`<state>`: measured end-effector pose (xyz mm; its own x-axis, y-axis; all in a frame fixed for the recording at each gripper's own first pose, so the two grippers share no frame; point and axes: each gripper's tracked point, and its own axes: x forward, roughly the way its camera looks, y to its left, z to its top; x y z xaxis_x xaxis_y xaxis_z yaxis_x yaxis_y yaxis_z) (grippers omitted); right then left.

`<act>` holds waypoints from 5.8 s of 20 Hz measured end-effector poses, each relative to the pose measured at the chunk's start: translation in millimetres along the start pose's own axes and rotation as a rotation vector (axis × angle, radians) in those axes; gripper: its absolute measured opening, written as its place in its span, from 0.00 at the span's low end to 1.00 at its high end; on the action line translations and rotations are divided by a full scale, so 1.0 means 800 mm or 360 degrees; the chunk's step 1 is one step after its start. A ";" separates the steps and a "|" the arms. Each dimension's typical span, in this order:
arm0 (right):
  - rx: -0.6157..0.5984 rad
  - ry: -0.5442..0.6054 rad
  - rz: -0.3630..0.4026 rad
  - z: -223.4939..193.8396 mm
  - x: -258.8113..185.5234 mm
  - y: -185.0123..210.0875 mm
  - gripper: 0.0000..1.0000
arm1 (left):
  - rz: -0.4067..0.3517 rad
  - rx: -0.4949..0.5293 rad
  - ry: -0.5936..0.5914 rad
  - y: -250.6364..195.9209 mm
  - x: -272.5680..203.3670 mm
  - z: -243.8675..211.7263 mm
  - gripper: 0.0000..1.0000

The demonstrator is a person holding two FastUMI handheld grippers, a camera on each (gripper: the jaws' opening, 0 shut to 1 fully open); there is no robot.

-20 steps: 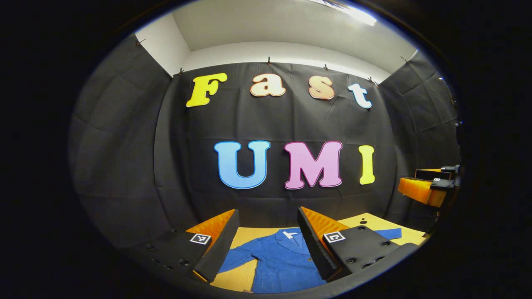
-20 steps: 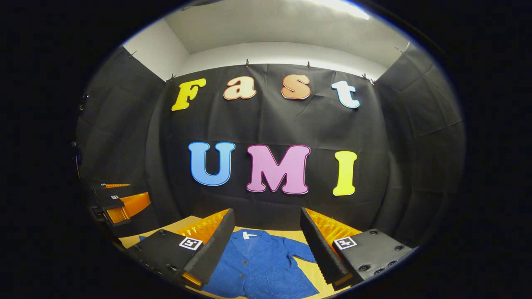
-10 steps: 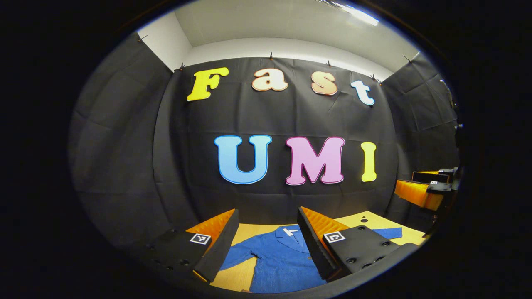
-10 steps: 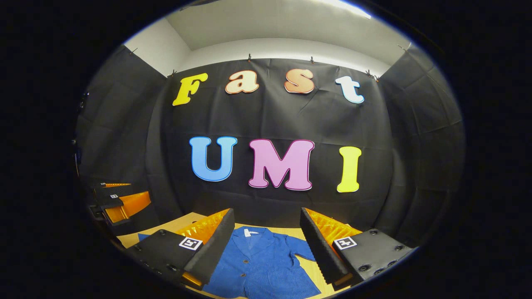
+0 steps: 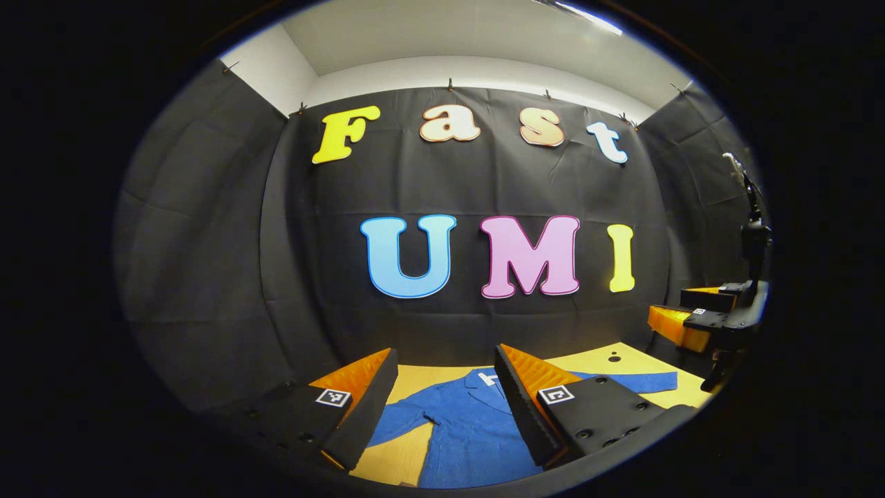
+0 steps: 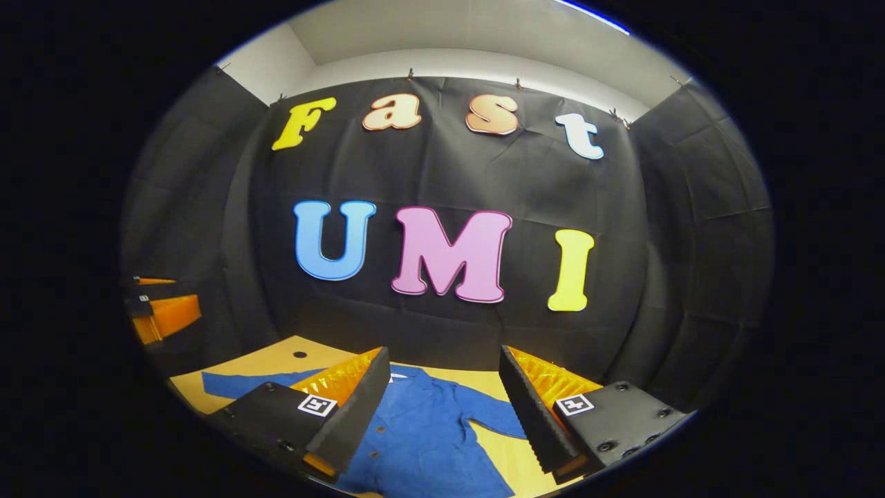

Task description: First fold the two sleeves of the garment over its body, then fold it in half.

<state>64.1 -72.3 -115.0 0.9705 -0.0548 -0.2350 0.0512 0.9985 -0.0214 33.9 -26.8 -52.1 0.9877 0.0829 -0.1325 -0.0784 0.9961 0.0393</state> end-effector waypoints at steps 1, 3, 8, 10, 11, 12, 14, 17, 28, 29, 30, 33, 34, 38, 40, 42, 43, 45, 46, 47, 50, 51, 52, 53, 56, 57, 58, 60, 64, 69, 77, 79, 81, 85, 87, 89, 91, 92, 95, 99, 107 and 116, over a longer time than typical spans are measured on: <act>0.0014 0.0040 -0.0031 -0.012 0.007 -0.015 0.96 | 0.0005 0.0006 0.0003 -0.004 0.001 0.000 0.81; 0.0039 0.0129 -0.0106 -0.038 0.015 -0.047 0.96 | 0.0020 0.0014 0.0009 -0.007 0.006 -0.002 0.81; 0.0088 0.0355 -0.0250 -0.106 0.034 -0.125 0.96 | 0.0025 -0.0035 0.0106 -0.038 0.024 -0.026 0.81; 0.0119 0.0433 -0.0305 -0.136 0.041 -0.158 0.99 | 0.0027 -0.0036 0.0143 -0.052 0.033 -0.034 0.81; 0.0142 0.0482 -0.0331 -0.152 0.043 -0.174 0.99 | 0.0027 -0.0043 0.0163 -0.059 0.037 -0.039 0.81; 0.0166 0.0525 -0.0369 -0.169 0.044 -0.191 0.99 | 0.0027 -0.0056 0.0181 -0.067 0.042 -0.041 0.81; 0.0205 0.0631 -0.0433 -0.210 0.045 -0.223 0.99 | 0.0015 -0.0089 0.0210 -0.083 0.051 -0.046 0.81; 0.0292 0.0795 -0.0538 -0.272 0.046 -0.265 1.00 | 0.0017 -0.0096 0.0241 -0.102 0.061 -0.054 0.81; 0.0529 0.1339 -0.0858 -0.450 0.044 -0.389 0.97 | -0.0007 -0.0019 0.0378 -0.151 0.080 -0.081 0.81; 0.0560 0.1356 -0.0876 -0.457 0.043 -0.399 1.00 | -0.0008 -0.0020 0.0386 -0.152 0.082 -0.083 0.81; 0.0581 0.1381 -0.0898 -0.464 0.041 -0.407 1.00 | -0.0007 -0.0021 0.0394 -0.156 0.085 -0.084 0.81; 0.0694 0.1463 -0.0900 -0.481 0.039 -0.411 1.00 | -0.0007 -0.0022 0.0411 -0.163 0.090 -0.089 0.81; 0.0716 0.1490 -0.0900 -0.488 0.037 -0.412 1.00 | 0.0004 -0.0015 0.0414 -0.163 0.092 -0.089 0.81; 0.0735 0.1537 -0.0912 -0.498 0.041 -0.405 0.94 | 0.0040 0.0071 0.0364 -0.165 0.098 -0.079 0.81; 0.0665 0.1594 -0.0911 -0.495 0.045 -0.405 0.98 | 0.0025 0.0063 0.0357 -0.167 0.102 -0.079 0.81; 0.0652 0.1601 -0.0895 -0.496 0.054 -0.396 0.76 | 0.0020 0.0044 0.0366 -0.170 0.105 -0.082 0.81; 0.0668 0.1600 -0.0875 -0.499 0.057 -0.391 0.65 | 0.0018 0.0037 0.0369 -0.170 0.104 -0.084 0.81; 0.0677 0.1608 -0.0886 -0.498 0.058 -0.392 0.45 | 0.0015 0.0038 0.0365 -0.169 0.105 -0.082 0.81; 0.0688 0.1605 -0.0863 -0.497 0.061 -0.391 0.39 | 0.0018 0.0041 0.0367 -0.167 0.105 -0.082 0.81; 0.0770 0.1636 -0.0832 -0.498 0.062 -0.382 0.45 | 0.0023 0.0040 0.0369 -0.165 0.104 -0.085 0.81; 0.0845 0.1581 -0.0852 -0.494 0.067 -0.382 0.07 | 0.0050 0.0022 0.0389 -0.156 0.102 -0.088 0.81; 0.0868 0.1573 -0.0794 -0.493 0.071 -0.376 0.02 | 0.0058 0.0016 0.0399 -0.154 0.102 -0.093 0.81; 0.0902 0.1577 -0.0727 -0.492 0.070 -0.368 0.02 | 0.0065 0.0010 0.0407 -0.151 0.101 -0.093 0.81; 0.0911 0.1574 -0.0720 -0.489 0.070 -0.367 0.02 | 0.0070 0.0004 0.0413 -0.148 0.101 -0.095 0.81; 0.0945 0.1464 -0.0737 -0.466 0.092 -0.367 0.02 | 0.0085 -0.0001 0.0419 -0.144 0.101 -0.094 0.81; 0.0952 0.1411 -0.0750 -0.453 0.102 -0.369 0.02 | 0.0088 -0.0002 0.0415 -0.142 0.099 -0.096 0.81; 0.0931 0.1385 -0.0746 -0.442 0.107 -0.371 0.02 | 0.0092 -0.0003 0.0412 -0.140 0.099 -0.095 0.81; 0.0819 0.1386 -0.0693 -0.427 0.124 -0.368 0.02 | 0.0103 -0.0004 0.0418 -0.136 0.098 -0.096 0.81; 0.0631 0.1277 -0.0512 -0.374 0.186 -0.331 0.02 | 0.0140 -0.0015 0.0428 -0.123 0.091 -0.101 0.81; 0.0626 0.1197 -0.0249 -0.328 0.253 -0.223 0.02 | 0.0235 -0.0011 0.0425 -0.096 0.083 -0.099 0.81; 0.0563 0.1151 0.0256 -0.264 0.319 0.036 0.01 | 0.0456 -0.0042 0.0437 -0.026 0.049 -0.086 0.81; 0.0512 0.1151 0.0376 -0.248 0.319 0.102 0.01 | 0.0500 -0.0108 0.0422 -0.009 0.048 -0.079 0.81; 0.0483 0.1165 0.0472 -0.249 0.319 0.175 0.02 | 0.0528 -0.0147 0.0412 0.006 0.046 -0.077 0.81; 0.0468 0.1219 0.0641 -0.274 0.311 0.302 0.01 | 0.0585 -0.0113 0.0423 0.038 0.040 -0.079 0.81; 0.0433 0.1256 0.0714 -0.294 0.304 0.351 0.02 | 0.0582 -0.0143 0.0434 0.042 0.035 -0.087 0.81; 0.0422 0.1281 0.0765 -0.309 0.297 0.391 0.01 | 0.0584 -0.0192 0.0466 0.048 0.034 -0.103 0.81; 0.0411 0.1293 0.0774 -0.328 0.297 0.421 0.01 | 0.0596 -0.0237 0.0491 0.058 0.033 -0.121 0.81; 0.0422 0.1299 0.0763 -0.338 0.298 0.429 0.01 | 0.0598 -0.0258 0.0498 0.064 0.033 -0.129 0.81; 0.0487 0.1285 0.0672 -0.356 0.317 0.431 0.04 | 0.0603 -0.0292 0.0480 0.083 0.039 -0.155 0.81; 0.0467 0.1208 0.0720 -0.356 0.314 0.430 0.97 | 0.0638 -0.0345 0.0504 0.113 0.052 -0.206 0.81; 0.0147 0.0692 0.0817 -0.264 0.217 0.378 0.98 | 0.0864 -0.0356 0.0721 0.228 0.065 -0.316 0.82; 0.0095 0.0274 0.0836 -0.177 0.137 0.308 0.98 | 0.0993 -0.0497 0.1237 0.301 0.091 -0.450 0.84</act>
<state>149.4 166.6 -283.2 0.8167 0.4551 -0.3547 -0.4113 0.8903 0.1953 38.4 229.3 -408.5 0.4094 0.4706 -0.7816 -0.6855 0.7240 0.0768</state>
